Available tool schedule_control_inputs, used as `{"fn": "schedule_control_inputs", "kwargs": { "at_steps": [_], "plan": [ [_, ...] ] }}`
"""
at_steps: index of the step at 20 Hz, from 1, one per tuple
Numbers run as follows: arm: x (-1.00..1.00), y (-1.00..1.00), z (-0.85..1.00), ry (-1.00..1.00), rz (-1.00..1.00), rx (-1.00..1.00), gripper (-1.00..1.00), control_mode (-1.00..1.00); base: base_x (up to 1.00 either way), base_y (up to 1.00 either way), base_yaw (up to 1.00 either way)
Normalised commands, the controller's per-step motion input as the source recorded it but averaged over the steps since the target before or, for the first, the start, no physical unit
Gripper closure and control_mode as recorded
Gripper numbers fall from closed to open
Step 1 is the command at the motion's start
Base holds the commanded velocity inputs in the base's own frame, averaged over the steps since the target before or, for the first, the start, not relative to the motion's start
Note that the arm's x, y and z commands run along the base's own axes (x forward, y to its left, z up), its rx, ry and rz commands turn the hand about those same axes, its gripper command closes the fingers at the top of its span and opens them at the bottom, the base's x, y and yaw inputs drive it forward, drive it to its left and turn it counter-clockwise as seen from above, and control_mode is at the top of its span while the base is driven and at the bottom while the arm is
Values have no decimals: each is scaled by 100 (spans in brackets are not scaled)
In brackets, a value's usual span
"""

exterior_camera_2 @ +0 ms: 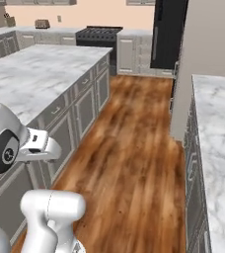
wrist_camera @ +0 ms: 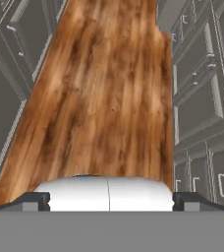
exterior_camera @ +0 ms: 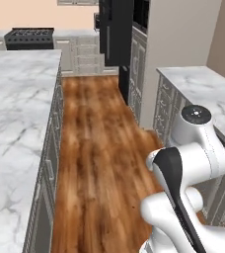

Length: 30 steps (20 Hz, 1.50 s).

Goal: Open the fridge, grab two sodas, and place both sodas inside the bowl with ice on the dining counter.

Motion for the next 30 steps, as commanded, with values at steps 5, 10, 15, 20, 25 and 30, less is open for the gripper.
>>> {"fn": "schedule_control_inputs", "kwargs": {
  "at_steps": [5, 10, 15, 20, 25, 30],
  "plan": [
    [0, 0, 0, 0, 0, 0, -100, 100, 100, 0, -2],
    [0, 0, 0, 0, 0, 0, -100, 100, 100, 3, -2],
    [0, 0, 0, 0, 0, 0, -100, 100, 100, 4, -2],
    [0, 0, 0, 0, 0, 0, -100, 100, 100, 15, -5],
    [0, 0, 0, 0, 0, 0, -100, 100, 100, 37, -1],
    [0, 0, 0, 0, 0, 0, -100, 100, 100, 47, 0]
  ]
}}
